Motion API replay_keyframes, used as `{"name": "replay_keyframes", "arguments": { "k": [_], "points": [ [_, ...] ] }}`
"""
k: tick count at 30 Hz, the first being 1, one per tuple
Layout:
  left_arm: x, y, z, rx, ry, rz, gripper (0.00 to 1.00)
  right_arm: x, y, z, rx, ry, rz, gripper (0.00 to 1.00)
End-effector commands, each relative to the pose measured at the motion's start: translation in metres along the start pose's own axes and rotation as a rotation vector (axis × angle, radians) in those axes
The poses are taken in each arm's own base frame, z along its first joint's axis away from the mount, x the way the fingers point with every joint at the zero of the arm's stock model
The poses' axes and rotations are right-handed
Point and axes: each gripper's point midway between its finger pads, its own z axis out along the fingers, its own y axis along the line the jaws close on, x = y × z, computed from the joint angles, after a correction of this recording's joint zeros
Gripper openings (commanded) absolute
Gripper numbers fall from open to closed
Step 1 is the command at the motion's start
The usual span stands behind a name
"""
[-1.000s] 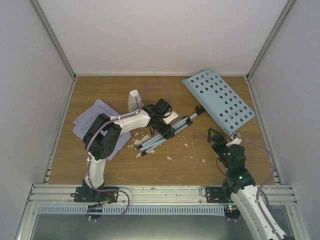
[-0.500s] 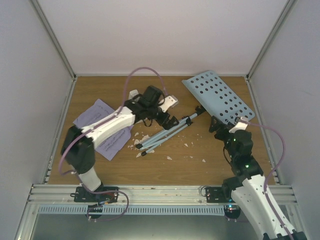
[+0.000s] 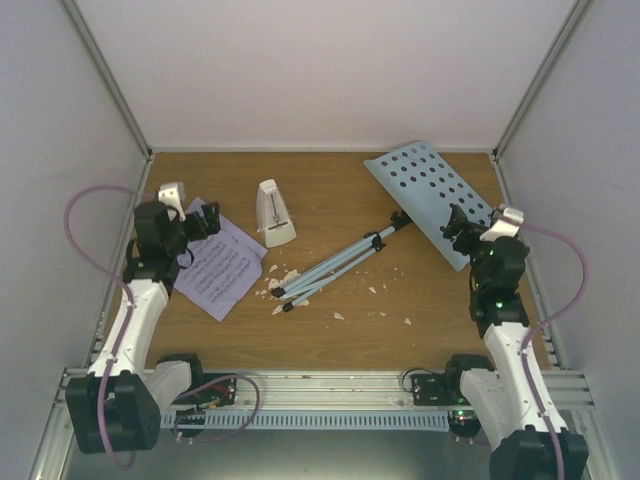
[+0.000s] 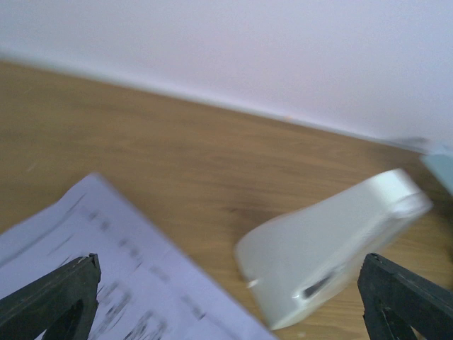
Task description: Pack up the instrument practice props
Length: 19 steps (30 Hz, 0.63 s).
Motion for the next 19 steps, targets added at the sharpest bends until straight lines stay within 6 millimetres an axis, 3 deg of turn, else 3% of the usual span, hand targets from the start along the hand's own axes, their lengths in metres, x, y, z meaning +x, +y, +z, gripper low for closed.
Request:
{"name": "replay_keyframes", "arguments": {
  "k": [1, 5, 8, 14, 19],
  "points": [
    [0.006, 0.046, -0.003, -0.200, -0.203, -0.091, 0.99, 0.006, -0.015, -0.005, 0.018, -0.134, -0.022, 1.00],
    [0.046, 0.059, 0.004, -0.203, -0.234, -0.085, 0.99, 0.024, -0.022, -0.022, -0.003, -0.271, -0.060, 0.99],
    [0.066, 0.062, 0.008, -0.190, -0.244, -0.055, 0.99, 0.043, -0.030, -0.028, 0.010, -0.304, -0.069, 1.00],
    [0.062, 0.049, 0.021, -0.133, -0.244, 0.082, 0.99, 0.044, -0.035, -0.018, 0.043, -0.289, -0.112, 1.00],
    [0.063, 0.047, 0.015, -0.122, -0.288, 0.115, 0.99, 0.044, -0.036, -0.013, 0.053, -0.286, -0.130, 0.99]
  ]
}}
